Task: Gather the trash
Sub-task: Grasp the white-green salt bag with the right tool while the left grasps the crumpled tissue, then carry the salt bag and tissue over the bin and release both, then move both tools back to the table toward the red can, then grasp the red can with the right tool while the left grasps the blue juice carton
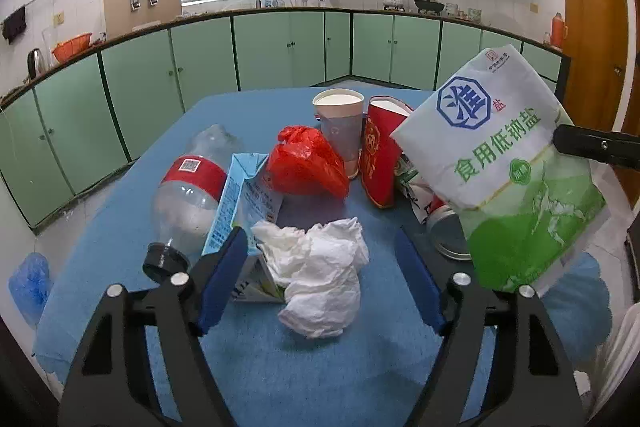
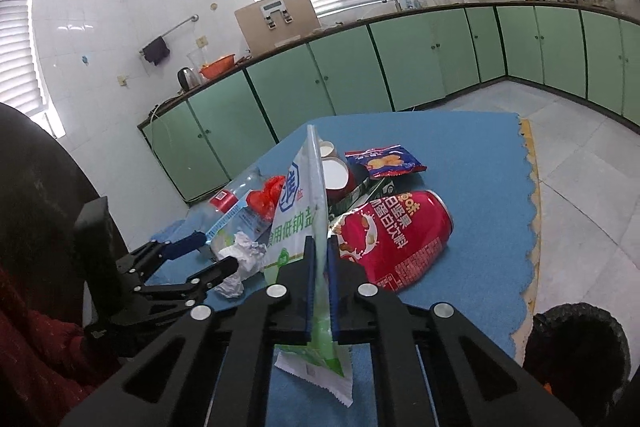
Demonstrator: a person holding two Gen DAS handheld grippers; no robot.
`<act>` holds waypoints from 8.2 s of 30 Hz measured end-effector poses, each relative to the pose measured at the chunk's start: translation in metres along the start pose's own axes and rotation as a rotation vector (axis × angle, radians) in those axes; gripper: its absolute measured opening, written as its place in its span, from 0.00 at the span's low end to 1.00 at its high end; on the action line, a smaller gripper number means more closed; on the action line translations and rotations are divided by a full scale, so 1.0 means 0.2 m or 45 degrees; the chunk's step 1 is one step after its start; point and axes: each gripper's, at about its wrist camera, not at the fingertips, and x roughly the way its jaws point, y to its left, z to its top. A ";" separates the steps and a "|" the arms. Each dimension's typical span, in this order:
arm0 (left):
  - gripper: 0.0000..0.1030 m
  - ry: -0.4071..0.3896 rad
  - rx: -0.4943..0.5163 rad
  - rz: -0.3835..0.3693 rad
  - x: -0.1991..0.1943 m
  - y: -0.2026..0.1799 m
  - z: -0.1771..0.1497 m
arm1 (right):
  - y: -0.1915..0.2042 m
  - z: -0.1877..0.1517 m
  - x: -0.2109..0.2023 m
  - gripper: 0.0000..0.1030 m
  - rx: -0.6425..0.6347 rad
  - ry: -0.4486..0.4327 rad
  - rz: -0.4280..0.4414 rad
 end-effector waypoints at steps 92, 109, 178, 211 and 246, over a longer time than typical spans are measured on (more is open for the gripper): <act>0.18 0.163 0.416 -0.844 0.25 -1.67 0.16 | -0.89 -0.56 -0.97 0.06 0.530 -0.092 -0.920; 0.50 0.318 0.461 -0.847 0.49 -1.83 0.08 | -1.16 -0.73 -0.89 0.37 0.686 -0.001 -0.932; 0.79 -0.069 -0.059 0.022 -0.16 0.23 0.11 | 0.33 -0.14 0.49 0.94 -0.002 0.051 -0.734; 0.79 -0.015 -0.093 0.007 -0.06 0.21 0.07 | 0.04 -0.12 0.48 0.93 0.065 0.168 -0.902; 0.33 0.221 -0.198 -0.068 0.20 0.19 -0.01 | -0.08 -0.17 0.38 0.60 0.131 0.219 -0.815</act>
